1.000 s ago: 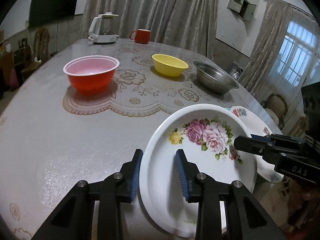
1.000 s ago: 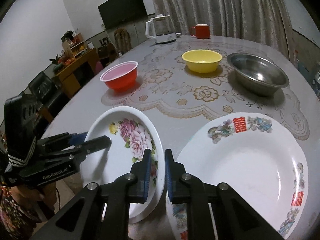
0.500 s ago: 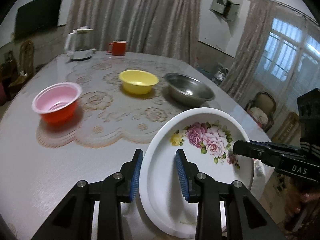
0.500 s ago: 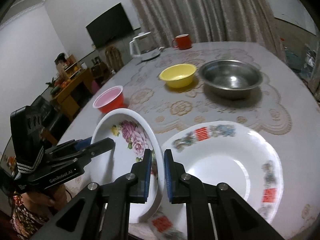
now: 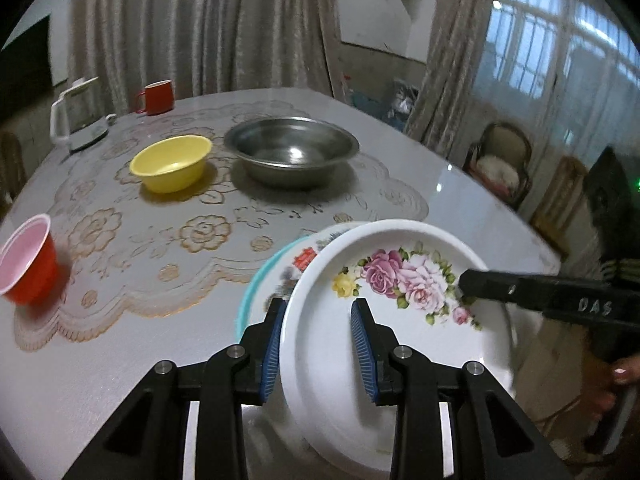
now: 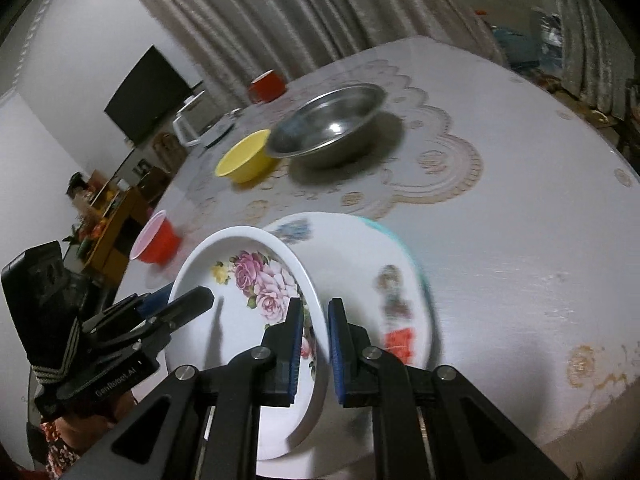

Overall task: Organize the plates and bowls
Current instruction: 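Lift the rose-pattern plate with both grippers and carry it over the stack, then lower the rose-pattern plate into the red-character plate with both grippers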

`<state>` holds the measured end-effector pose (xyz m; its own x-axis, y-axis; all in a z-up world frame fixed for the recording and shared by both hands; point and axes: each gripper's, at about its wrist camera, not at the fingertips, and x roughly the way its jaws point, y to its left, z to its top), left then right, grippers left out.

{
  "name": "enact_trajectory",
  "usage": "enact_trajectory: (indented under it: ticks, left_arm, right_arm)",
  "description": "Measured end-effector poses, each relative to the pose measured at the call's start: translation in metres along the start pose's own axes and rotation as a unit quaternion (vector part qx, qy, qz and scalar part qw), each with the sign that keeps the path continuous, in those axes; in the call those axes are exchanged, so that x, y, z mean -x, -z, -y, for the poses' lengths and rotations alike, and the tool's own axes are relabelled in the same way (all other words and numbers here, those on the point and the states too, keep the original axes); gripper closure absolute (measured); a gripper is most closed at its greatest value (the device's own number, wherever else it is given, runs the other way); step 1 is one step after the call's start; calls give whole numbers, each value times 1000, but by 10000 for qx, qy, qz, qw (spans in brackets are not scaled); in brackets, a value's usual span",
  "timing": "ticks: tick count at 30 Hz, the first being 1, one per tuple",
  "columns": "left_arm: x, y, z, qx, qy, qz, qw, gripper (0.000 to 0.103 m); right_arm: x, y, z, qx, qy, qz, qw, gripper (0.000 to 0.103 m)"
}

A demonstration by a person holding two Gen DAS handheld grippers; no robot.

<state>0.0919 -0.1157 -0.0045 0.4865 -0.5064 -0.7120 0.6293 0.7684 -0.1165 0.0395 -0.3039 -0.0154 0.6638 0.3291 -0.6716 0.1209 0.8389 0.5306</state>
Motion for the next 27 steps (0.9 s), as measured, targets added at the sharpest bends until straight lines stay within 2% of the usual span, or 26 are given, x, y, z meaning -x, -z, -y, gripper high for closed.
enact_trajectory:
  ticks: [5,12,20,27]
  left_arm:
    - [-20,3,12,-217,-198,-232,9993,69]
    - [-22,6,18,-424,-371,-248,9981,70]
    - [-20,8,24,-702,-691,-185,9950,73]
    - [-18,8,19,-583,-703,-186,9956,74]
  right_arm:
    - [-2,0,6,134,317,13,9994,91]
    - [-9,2,3,442,700,-82,9965,89]
    - [-11,3,-3,748,919,-71,9929,88]
    - [-15,5,-14,1094,1193,-83,9868,83]
